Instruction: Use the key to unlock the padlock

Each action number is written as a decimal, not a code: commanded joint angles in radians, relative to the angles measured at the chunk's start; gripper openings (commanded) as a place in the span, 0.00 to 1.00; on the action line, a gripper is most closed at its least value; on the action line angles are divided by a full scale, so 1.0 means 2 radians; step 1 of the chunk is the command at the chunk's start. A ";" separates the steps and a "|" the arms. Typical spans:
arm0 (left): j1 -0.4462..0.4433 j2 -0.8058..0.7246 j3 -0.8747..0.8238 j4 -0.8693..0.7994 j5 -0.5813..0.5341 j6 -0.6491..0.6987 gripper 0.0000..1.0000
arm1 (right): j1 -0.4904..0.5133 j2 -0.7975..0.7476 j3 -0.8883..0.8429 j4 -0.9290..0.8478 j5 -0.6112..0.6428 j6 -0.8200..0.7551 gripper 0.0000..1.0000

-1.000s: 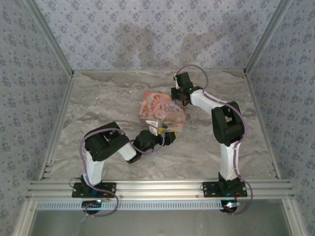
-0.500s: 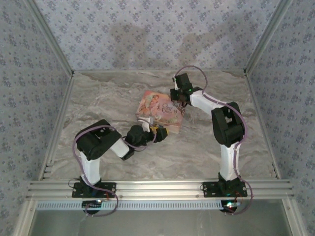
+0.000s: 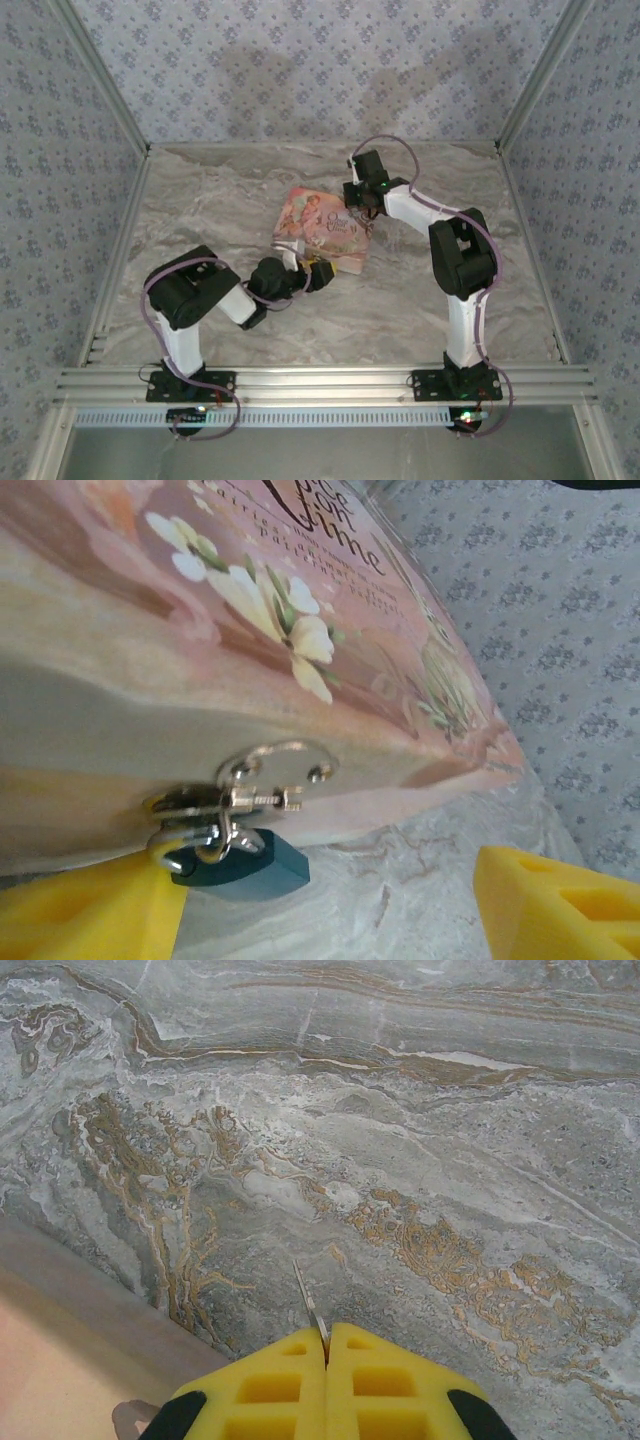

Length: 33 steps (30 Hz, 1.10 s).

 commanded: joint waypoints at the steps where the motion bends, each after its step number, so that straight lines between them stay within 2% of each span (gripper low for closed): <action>1: 0.002 -0.034 -0.013 0.057 0.018 0.003 0.74 | 0.007 -0.002 -0.014 -0.045 -0.009 -0.009 0.00; 9: 0.001 -0.005 0.005 0.057 0.031 0.001 0.72 | 0.015 -0.002 -0.010 -0.047 -0.003 -0.009 0.00; 17: -0.003 0.051 0.038 0.057 0.026 -0.027 0.78 | 0.014 -0.005 -0.011 -0.051 0.000 -0.014 0.00; 21: -0.003 0.045 0.028 0.057 0.018 -0.027 0.73 | 0.014 -0.008 -0.010 -0.051 0.001 -0.017 0.00; 26: 0.004 0.036 0.013 0.057 0.023 -0.028 0.58 | 0.013 -0.009 -0.012 -0.048 0.000 -0.015 0.00; 32: 0.007 0.043 0.004 0.054 0.019 -0.043 0.58 | 0.015 -0.012 -0.016 -0.046 -0.002 -0.013 0.00; 33: 0.007 0.045 0.001 0.057 0.015 -0.045 0.55 | 0.015 -0.013 -0.016 -0.045 -0.002 -0.013 0.00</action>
